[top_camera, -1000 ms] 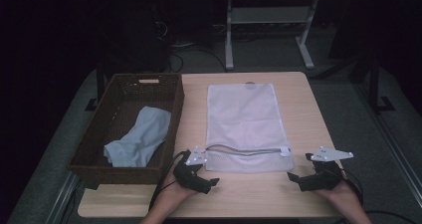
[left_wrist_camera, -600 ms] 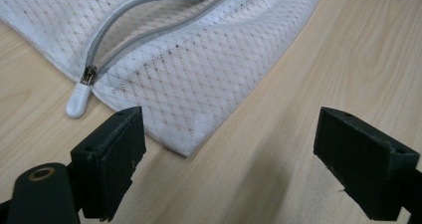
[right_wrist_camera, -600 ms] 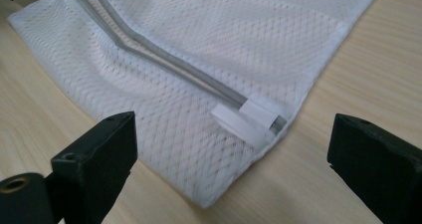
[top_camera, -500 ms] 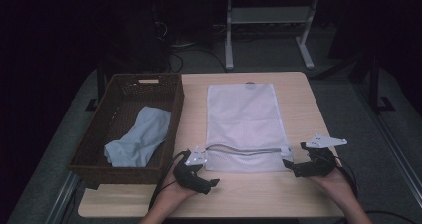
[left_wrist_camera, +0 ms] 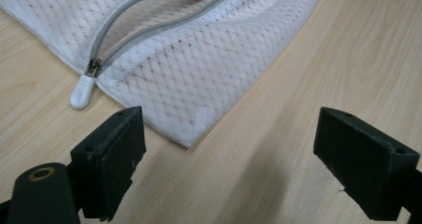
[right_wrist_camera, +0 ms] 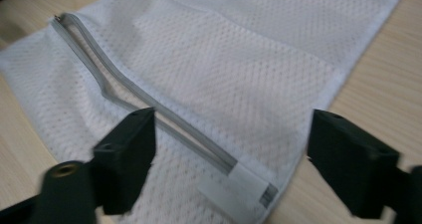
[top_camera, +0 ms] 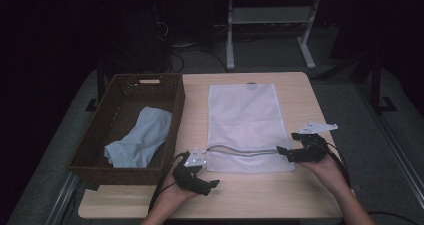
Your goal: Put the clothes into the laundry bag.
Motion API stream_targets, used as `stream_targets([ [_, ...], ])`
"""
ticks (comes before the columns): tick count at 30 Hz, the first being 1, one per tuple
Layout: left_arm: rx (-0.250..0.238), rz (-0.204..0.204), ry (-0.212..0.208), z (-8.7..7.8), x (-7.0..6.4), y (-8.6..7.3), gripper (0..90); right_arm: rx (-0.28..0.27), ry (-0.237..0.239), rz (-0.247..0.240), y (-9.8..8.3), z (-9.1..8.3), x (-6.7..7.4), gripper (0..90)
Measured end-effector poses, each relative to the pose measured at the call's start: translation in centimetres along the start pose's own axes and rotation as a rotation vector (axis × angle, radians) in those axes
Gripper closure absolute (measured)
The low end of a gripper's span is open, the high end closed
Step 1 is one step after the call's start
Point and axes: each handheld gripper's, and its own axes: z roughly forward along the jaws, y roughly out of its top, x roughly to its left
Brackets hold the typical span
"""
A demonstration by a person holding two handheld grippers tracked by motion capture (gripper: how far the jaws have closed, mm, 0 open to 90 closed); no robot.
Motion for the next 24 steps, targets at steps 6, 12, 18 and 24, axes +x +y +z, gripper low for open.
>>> stream_targets([
  [6, -0.001, -0.008, 0.002, -0.2, 0.0, -0.2, 12.3, -0.003, -0.003, -0.005, 1.7, 0.8, -0.6, 32.5],
  [12, -0.001, -0.013, -0.004, 0.0, -0.2, -0.2, 12.3, -0.023, 0.005, 0.010, 3.3, 1.5, -1.6, 47.5],
  [18, -0.002, -0.012, -0.013, 0.0, -0.2, -0.1, 12.3, -0.054, -0.016, 0.032, 4.4, 2.3, -2.7, 67.1],
  [24, -0.003, -0.010, -0.016, 0.0, -0.2, -0.1, 12.3, -0.042, -0.046, 0.050, 5.2, 3.5, -3.7, 85.6],
])
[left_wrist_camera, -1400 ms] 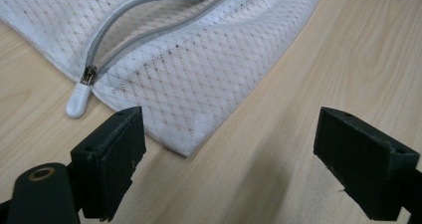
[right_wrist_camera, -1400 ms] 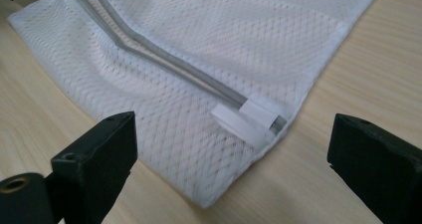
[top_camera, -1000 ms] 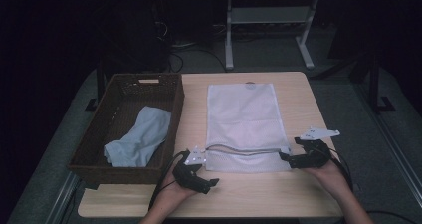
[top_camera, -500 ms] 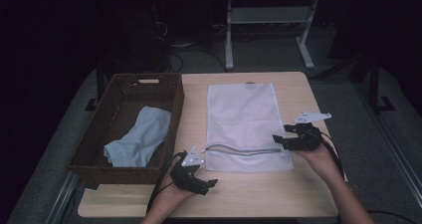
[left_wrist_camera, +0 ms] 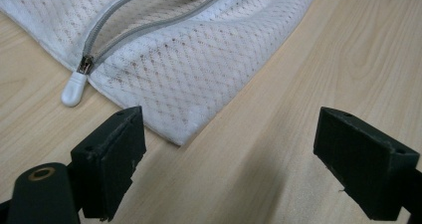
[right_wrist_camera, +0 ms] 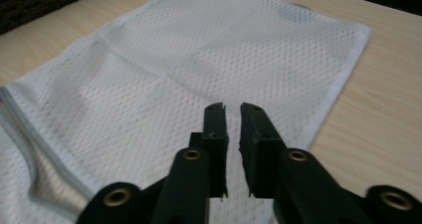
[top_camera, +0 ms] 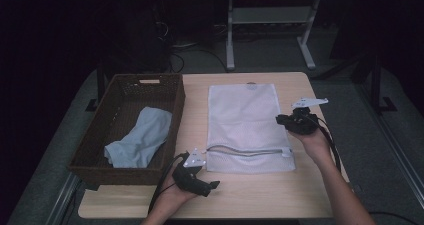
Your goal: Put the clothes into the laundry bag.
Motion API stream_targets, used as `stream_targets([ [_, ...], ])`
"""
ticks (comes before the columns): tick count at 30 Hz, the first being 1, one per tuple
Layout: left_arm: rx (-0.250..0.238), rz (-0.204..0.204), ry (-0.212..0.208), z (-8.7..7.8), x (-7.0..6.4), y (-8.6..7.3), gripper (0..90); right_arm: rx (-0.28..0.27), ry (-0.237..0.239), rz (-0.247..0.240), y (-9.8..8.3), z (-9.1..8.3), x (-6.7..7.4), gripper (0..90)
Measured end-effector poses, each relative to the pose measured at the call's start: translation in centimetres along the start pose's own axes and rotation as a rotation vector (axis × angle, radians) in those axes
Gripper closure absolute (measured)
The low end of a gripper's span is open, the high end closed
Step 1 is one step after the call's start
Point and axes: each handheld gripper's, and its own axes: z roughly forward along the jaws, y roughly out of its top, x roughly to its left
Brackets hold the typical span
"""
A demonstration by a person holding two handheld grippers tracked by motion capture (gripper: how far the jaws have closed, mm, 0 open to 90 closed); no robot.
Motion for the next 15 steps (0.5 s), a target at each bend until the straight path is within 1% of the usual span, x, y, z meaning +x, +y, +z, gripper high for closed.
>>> stream_targets([
  [2, -0.003, -0.001, -0.002, 0.0, 0.0, 0.0, 12.3, -0.009, -0.014, 0.006, 0.1, 0.5, -0.3, 89.1],
  [4, 0.000, 0.001, -0.003, 0.1, 0.0, 0.0, 12.4, -0.005, -0.021, 0.022, -0.1, 1.1, -0.7, 89.7],
  [5, 0.001, 0.002, -0.005, 0.1, 0.0, 0.0, 12.5, 0.000, -0.029, 0.032, -0.3, 1.4, -0.9, 89.8],
  [10, -0.003, 0.001, -0.005, 0.0, -0.1, 0.0, 12.5, 0.031, -0.065, 0.050, -1.0, 2.8, -2.0, 89.7],
  [12, 0.001, 0.002, -0.005, 0.0, -0.1, 0.0, 12.5, 0.059, -0.076, 0.044, -1.3, 3.2, -2.3, 89.7],
  [15, 0.004, -0.001, -0.003, 0.0, 0.0, -0.1, 12.5, 0.081, -0.075, 0.055, -1.8, 3.7, -2.6, 89.7],
])
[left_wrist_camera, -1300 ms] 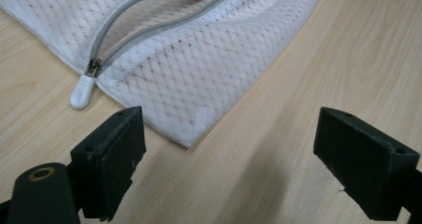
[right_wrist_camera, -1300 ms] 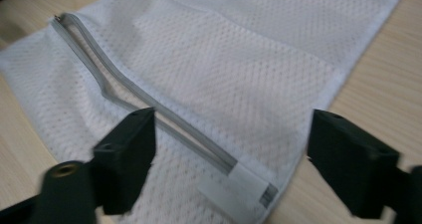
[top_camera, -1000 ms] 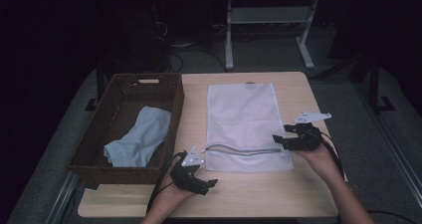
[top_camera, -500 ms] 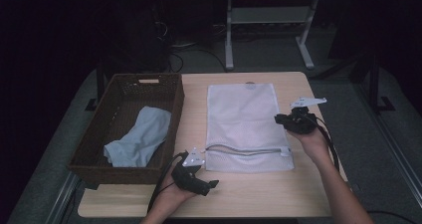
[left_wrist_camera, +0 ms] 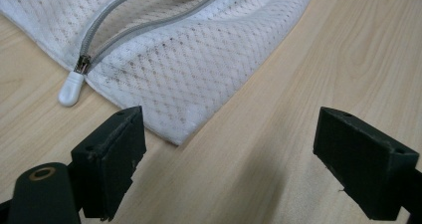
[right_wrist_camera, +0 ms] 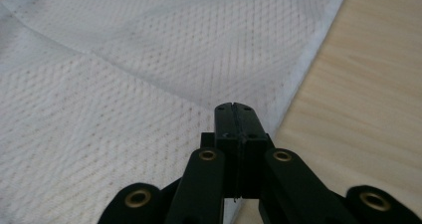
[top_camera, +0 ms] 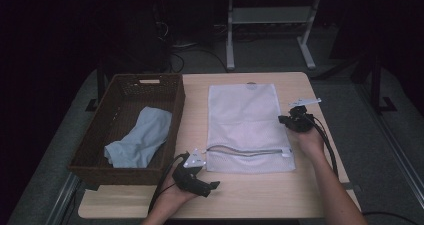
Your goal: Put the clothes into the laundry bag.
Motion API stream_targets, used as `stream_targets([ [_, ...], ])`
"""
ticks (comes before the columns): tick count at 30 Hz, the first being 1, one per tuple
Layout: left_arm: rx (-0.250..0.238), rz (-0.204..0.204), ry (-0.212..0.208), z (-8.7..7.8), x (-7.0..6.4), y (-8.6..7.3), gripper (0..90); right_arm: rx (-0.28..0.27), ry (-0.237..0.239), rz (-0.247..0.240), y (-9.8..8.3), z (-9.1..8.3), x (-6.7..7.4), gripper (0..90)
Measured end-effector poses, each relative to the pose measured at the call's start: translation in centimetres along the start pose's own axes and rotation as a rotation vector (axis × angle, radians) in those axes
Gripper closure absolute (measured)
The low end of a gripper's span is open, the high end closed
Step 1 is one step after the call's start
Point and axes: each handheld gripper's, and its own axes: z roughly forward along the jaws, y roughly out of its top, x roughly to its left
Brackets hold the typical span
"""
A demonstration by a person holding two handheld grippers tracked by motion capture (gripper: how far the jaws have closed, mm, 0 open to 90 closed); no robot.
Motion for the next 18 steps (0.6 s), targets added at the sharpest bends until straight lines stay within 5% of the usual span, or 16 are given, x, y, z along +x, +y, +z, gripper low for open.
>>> stream_targets([
  [9, -0.003, -0.002, 0.001, -0.07, 0.00, -0.02, 12.5, 0.082, -0.019, -0.015, -0.67, 1.00, -0.10, 89.8],
  [18, -0.001, -0.002, 0.001, -0.07, -0.01, -0.05, 12.5, 0.101, -0.045, -0.028, -0.84, 0.69, -0.56, 90.0],
])
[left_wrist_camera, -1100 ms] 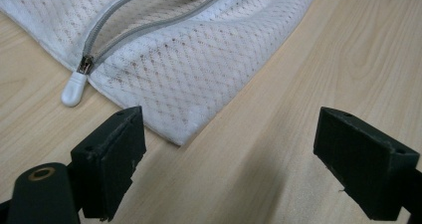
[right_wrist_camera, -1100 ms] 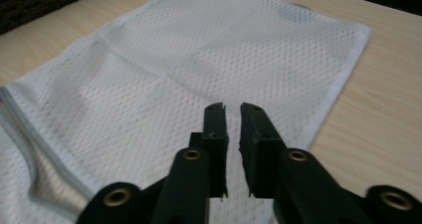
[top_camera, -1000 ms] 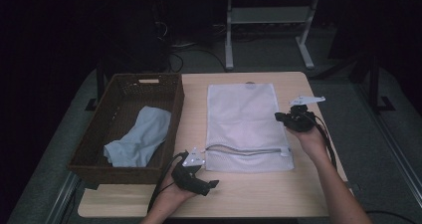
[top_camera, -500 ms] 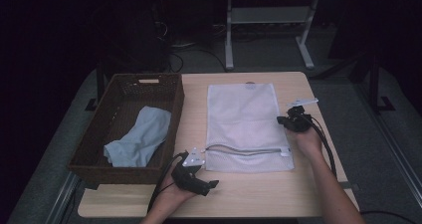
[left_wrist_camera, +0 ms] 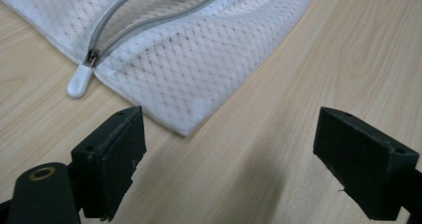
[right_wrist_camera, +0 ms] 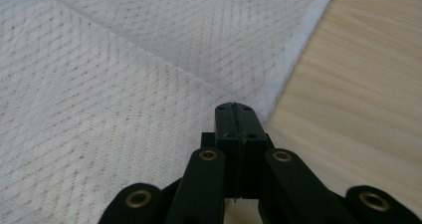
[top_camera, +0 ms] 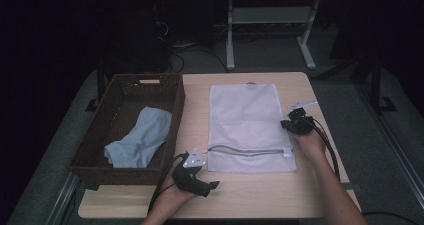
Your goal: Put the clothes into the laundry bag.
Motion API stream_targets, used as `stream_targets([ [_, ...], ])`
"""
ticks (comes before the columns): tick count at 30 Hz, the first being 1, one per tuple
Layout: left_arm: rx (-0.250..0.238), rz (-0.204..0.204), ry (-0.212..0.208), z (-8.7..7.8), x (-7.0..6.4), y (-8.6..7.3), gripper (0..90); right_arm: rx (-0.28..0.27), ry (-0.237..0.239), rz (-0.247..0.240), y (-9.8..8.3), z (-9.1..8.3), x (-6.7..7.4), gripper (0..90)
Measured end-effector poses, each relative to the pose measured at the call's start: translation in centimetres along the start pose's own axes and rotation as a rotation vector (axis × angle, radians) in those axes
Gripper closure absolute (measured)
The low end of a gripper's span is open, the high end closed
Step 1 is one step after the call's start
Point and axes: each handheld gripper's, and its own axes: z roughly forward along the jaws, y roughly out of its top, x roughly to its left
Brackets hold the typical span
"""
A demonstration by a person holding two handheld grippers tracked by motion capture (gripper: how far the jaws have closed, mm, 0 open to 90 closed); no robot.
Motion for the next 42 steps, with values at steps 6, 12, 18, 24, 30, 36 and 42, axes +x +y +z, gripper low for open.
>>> stream_targets([
  [6, 0.006, 0.005, -0.003, 0.1, -0.1, 0.0, 12.5, 0.006, -0.004, 0.017, -0.3, -0.4, -0.9, 90.0],
  [12, 0.006, 0.001, -0.004, 0.2, -0.1, 0.0, 12.5, 0.014, -0.011, 0.021, -0.6, -0.7, -1.7, 90.0],
  [18, 0.006, 0.001, -0.004, 0.2, -0.1, 0.0, 12.5, 0.023, -0.022, 0.037, -0.9, -1.1, -2.4, 90.0],
  [24, 0.006, 0.000, -0.003, 0.2, -0.1, 0.0, 12.5, 0.038, -0.021, 0.033, -1.3, -1.6, -2.7, 90.0],
  [30, 0.005, -0.002, -0.002, 0.1, 0.0, 0.0, 12.5, 0.064, -0.010, 0.016, -2.5, -2.9, -2.6, 90.0],
  [36, 0.007, 0.001, -0.002, 0.2, -0.1, 0.1, 12.5, 0.080, -0.002, 0.003, -3.7, -4.1, -2.7, 90.0],
  [42, 0.005, 0.001, -0.003, 0.2, -0.2, 0.1, 12.5, 0.085, 0.000, 0.011, -5.1, -5.4, -3.5, 90.0],
])
